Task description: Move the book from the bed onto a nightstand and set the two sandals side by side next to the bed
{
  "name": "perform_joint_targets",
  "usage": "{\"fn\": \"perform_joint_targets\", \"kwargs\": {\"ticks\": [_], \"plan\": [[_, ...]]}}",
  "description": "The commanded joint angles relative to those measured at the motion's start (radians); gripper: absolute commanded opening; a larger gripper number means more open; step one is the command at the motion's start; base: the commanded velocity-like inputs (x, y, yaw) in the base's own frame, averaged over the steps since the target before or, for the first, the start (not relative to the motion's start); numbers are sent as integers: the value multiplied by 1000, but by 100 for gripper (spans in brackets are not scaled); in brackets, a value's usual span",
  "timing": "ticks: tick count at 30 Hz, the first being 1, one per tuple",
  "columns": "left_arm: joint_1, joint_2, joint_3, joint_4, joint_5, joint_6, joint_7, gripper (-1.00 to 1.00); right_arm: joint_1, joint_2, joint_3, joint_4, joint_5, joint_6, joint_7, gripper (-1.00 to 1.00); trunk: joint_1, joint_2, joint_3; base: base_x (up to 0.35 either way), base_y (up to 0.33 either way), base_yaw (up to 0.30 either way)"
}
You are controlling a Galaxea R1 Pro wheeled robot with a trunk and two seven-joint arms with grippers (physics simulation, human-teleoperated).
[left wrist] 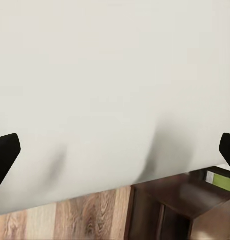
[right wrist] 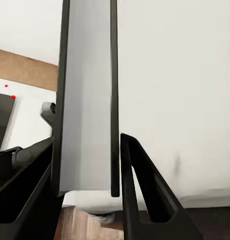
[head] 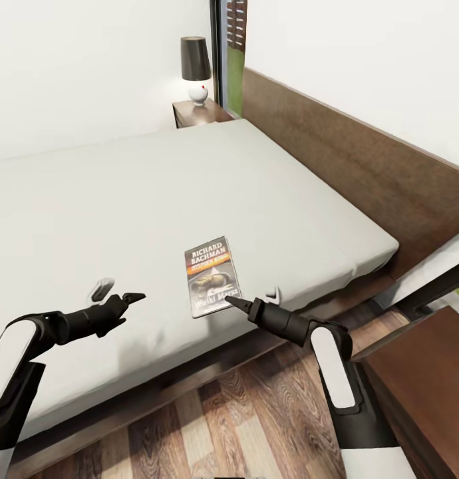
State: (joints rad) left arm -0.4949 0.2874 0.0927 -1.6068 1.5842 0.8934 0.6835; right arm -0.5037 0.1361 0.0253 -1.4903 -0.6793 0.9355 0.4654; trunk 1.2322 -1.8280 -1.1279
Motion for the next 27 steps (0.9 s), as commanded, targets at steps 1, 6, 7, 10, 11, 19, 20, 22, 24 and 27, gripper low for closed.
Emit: {"fn": "perform_joint_targets", "kwargs": {"ticks": [1,6,7,10,11,19,20,22,24,27], "plan": [[0,0,1,-1,10,2,11,100,1,1,-2,-10,17,12,7,-100,-4,7,3,0,0,0],[1,0,6,-1,10,1,11,100,9,1,-4,-88,56,47,8,-100,-23,42,21,0,0,0],[1,0,6,-1,10,1,11,100,9,1,-4,-88,56,47,8,-100,-27,49,25,0,0,0],[4,1,6,-1,10,1,10,100,10,1,-4,-103,61,53,8,-100,-39,70,38,0,0,0],[6,1,5,-1,10,1,10,100,10,1,-4,-107,62,55,8,-100,-42,77,43,0,0,-4],[63,9,5,-1,5,26,-149,100,6,0,-5,-121,65,108,8,-100,-73,133,80,0,0,-38],[71,12,6,-1,1,28,-183,100,5,0,-5,-122,65,112,8,-100,-77,140,85,0,0,-56],[93,18,6,-1,-19,30,-245,100,4,0,-6,-122,65,112,8,-100,-85,154,94,0,0,-58],[162,20,7,-1,-107,24,-379,100,2,0,-7,-123,66,112,8,-100,-92,168,104,0,0,-42],[187,17,2,-1,-133,11,-428,100,1,0,-7,-123,65,112,9,-100,-104,189,118,0,0,-33]]}}
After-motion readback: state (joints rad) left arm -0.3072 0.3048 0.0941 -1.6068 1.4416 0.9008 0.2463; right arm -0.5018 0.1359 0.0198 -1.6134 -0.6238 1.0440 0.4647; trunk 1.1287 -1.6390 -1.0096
